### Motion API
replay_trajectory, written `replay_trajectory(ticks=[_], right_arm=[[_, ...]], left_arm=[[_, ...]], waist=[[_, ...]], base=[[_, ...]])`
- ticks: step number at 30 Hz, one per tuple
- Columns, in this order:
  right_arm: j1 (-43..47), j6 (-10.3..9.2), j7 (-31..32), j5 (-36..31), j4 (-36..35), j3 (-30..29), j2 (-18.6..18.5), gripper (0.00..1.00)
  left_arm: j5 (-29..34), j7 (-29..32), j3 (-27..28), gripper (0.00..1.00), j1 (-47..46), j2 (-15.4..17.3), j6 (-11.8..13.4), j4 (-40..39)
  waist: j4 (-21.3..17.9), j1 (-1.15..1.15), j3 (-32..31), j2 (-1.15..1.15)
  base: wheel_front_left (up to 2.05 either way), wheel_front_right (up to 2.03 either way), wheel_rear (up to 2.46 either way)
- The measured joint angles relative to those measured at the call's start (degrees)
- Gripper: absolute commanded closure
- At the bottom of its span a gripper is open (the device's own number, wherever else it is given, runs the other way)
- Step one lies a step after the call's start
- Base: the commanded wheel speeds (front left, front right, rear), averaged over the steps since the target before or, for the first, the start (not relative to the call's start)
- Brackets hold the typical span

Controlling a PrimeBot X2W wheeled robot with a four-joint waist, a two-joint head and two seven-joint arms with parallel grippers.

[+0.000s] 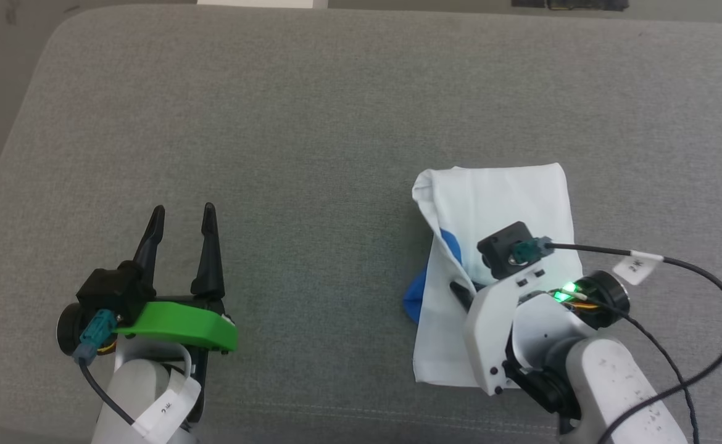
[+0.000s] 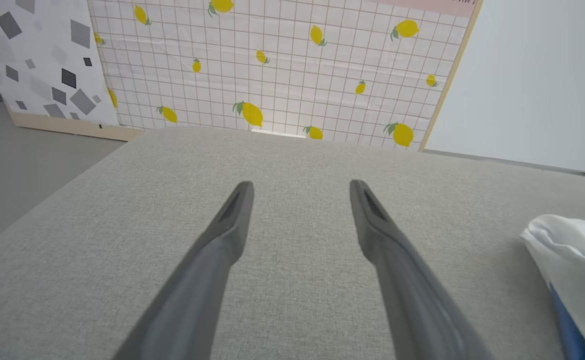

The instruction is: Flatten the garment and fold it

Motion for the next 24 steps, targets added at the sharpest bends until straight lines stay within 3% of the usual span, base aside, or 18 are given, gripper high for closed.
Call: replay_trajectory(ticks=[4, 5, 6, 7, 12, 17, 24], right_arm=[[-2.2, 0.00, -0.1, 1.0, 6.1, 1.4, 0.0, 1.00], [-2.6, 0.00, -0.2, 1.3, 7.1, 1.4, 0.0, 0.77], [-2.9, 0.00, -0.5, 1.6, 8.1, 1.6, 0.0, 0.42], [-3.2, 0.00, -1.0, 2.1, 8.8, 1.7, 0.0, 0.00], [-3.6, 0.00, -4.5, 7.1, 9.2, 2.2, 0.0, 0.00], [-3.5, 0.00, -13.7, 13.8, 3.7, 0.7, 0.0, 0.00], [-0.5, 0.00, -27.9, 17.8, -2.3, -11.0, 0.0, 0.00]], left_arm=[[0.0, 0.0, 0.0, 0.00, 0.0, 0.0, 0.0, 0.1], [0.0, 0.0, -0.1, 0.00, 0.0, 0.0, 0.0, 0.1], [0.0, 0.0, -0.2, 0.00, 0.0, 0.0, 0.0, 0.2], [0.0, 0.0, -0.3, 0.00, 0.0, 0.0, 0.0, 0.3], [0.0, 0.0, -0.3, 0.00, 0.0, 0.0, 0.0, 0.4], [0.0, 0.0, -0.3, 0.00, 0.1, -0.1, 0.0, 0.7], [0.0, 0.0, -0.6, 0.00, 0.8, -0.1, 0.0, 0.6]], waist=[[0.9, 0.00, 0.8, 0.00], [1.1, 0.01, 0.9, 0.00], [1.2, 0.00, 1.0, 0.00], [1.4, 0.00, 1.1, 0.00], [1.3, 0.01, 0.7, 0.00], [0.4, 0.01, -0.7, 0.00], [-1.5, 0.00, -2.3, 0.00]], base=[[0.00, 0.00, 0.00], [0.00, 0.00, 0.00], [0.00, 0.00, 0.00], [0.00, 0.00, 0.00], [0.00, 0.00, 0.00], [0.00, 0.00, 0.00], [0.00, 0.00, 0.00]])
